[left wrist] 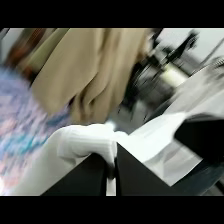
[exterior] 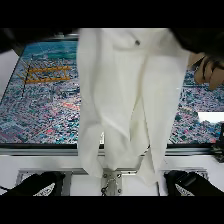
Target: Fold the clothes and pants, and hang the long-sleeved shirts on hangers.
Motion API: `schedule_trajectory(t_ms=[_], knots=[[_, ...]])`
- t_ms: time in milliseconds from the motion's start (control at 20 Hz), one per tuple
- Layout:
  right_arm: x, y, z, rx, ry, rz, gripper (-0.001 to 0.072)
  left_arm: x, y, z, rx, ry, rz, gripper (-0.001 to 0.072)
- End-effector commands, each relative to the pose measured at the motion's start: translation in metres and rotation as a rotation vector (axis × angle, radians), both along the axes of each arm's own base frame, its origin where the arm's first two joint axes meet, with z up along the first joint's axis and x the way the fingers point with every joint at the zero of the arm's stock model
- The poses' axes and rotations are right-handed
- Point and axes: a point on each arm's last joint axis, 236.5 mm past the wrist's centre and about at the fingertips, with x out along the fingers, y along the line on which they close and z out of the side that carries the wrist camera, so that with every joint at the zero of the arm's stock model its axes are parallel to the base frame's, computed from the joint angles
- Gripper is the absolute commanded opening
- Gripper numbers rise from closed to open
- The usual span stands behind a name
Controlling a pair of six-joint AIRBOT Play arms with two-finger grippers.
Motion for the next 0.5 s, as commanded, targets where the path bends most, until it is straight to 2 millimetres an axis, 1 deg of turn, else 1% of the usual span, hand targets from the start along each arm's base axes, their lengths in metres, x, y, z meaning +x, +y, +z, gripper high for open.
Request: schedule_trajectory(t_ms=[0,100,150,200,300,400,450], knots=[[0.029,-0.005,-0.088,-0.278,0.182,-0.006,0.0021,0.018,0.019,-0.132,0.188,0.325,0.009,0.0017],[0.022,-0.010,-0.134,-0.352,0.301,0.009,0.0020,-0.002,0.026,-0.197,0.312,0.410,0.023,0.0018],[0.016,-0.015,-0.160,-0.391,0.365,0.011,0.0021,-0.022,0.029,-0.235,0.386,0.463,0.008,0.0018],[0.009,-0.019,-0.187,-0.429,0.427,0.016,0.0020,-0.047,0.029,-0.272,0.440,0.531,-0.021,0.0018],[-0.006,-0.028,-0.246,-0.499,0.561,0.028,0.0021,-0.092,0.025,-0.335,0.501,0.663,-0.068,0.0018],[-0.022,-0.037,-0.304,-0.563,0.686,0.040,0.0021,-0.126,0.021,-0.389,0.540,0.752,-0.086,0.0018],[-0.026,-0.040,-0.327,-0.583,0.715,0.041,0.0022,-0.134,0.019,-0.408,0.547,0.776,-0.080,0.0018]])
